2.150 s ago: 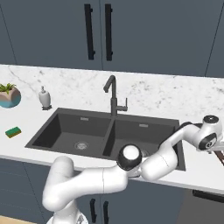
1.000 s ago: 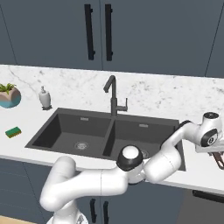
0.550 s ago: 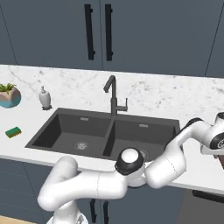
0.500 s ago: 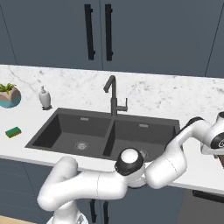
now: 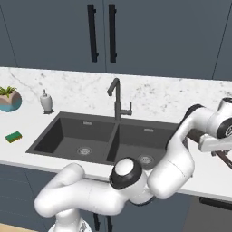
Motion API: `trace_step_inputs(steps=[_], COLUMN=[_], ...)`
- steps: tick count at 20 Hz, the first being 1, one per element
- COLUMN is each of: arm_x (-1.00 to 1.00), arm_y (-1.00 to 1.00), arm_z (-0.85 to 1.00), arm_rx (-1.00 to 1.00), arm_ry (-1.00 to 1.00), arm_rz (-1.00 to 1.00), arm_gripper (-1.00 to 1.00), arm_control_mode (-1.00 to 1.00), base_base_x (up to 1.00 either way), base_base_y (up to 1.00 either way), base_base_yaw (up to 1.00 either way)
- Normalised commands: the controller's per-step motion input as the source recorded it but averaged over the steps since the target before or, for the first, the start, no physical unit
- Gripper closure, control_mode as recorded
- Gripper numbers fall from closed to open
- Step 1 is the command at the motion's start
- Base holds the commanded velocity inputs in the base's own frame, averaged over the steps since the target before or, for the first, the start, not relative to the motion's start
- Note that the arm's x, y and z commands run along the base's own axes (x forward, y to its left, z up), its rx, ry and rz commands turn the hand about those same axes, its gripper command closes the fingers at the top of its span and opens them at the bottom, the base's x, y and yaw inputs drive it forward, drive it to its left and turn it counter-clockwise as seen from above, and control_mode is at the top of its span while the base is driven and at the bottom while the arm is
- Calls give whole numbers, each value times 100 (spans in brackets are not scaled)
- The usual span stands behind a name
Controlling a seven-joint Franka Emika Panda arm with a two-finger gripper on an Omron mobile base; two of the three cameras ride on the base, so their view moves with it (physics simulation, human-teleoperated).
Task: Pick the pan and sponge and place them into the sink. Then turn on the water.
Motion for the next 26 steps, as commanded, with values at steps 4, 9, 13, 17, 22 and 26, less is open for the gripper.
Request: trace_step_inputs(steps=[4,9,13,17,22,26], arm_x=[-42,-2,26,39,23,18], arm_y=[100,74,48,32,18,24], arm_z=[4,3,10,31,66,15], arm_rx=[-11,-7,-9,-17,-18,-7], arm_ry=[-7,-28,-23,-1,17,16], arm_rz=[30,21,10,3,9,25], arm_gripper=[100,100,100,100,100,100], arm_control_mode=[-100,-100,-100,-100,-100,-100], base_base_x=[0,0,0,0,0,0], base_base_y=[0,0,0,0,0,0], base_base_yaw=[0,0,0,0,0,0])
